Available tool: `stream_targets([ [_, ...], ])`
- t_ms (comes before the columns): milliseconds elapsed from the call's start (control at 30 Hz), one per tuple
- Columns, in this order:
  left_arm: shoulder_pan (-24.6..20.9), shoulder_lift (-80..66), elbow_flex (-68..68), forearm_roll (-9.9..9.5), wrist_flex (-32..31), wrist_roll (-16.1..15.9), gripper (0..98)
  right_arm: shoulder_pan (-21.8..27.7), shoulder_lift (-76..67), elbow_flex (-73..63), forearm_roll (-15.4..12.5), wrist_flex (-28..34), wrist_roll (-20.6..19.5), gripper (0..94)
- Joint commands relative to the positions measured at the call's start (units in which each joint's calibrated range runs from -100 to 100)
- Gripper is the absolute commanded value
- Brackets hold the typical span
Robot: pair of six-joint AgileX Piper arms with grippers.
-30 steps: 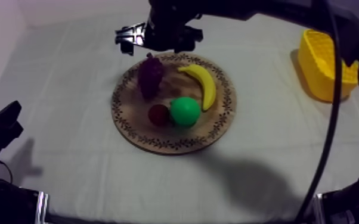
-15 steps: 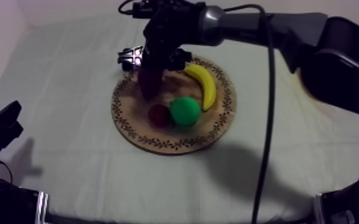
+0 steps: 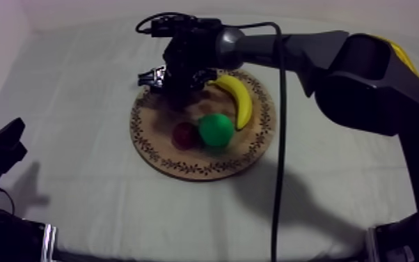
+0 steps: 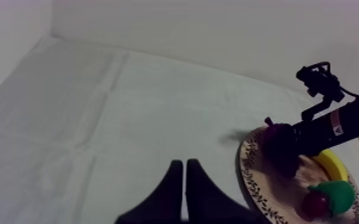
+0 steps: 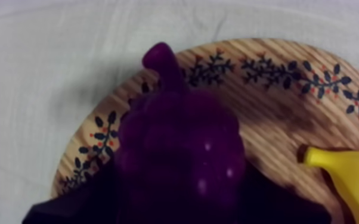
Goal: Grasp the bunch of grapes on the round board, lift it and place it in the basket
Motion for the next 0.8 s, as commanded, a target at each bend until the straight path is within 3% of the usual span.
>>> stream_targets([
  [0,0.0,0.0,0.0,0.01,0.0,0.0,0.1,0.0,-0.9,1.0,0.6,0.4,0.0,38.9],
  [367,0.0,0.0,0.0,0.01,0.0,0.0,0.1,1.4,-16.4,12.4,2.8,1.3,0.9,39.1],
  [767,0.0,0.0,0.0,0.01,0.0,0.0,0.1,7.5,-42.5,29.9,3.4,-2.9,7.5,40.1],
])
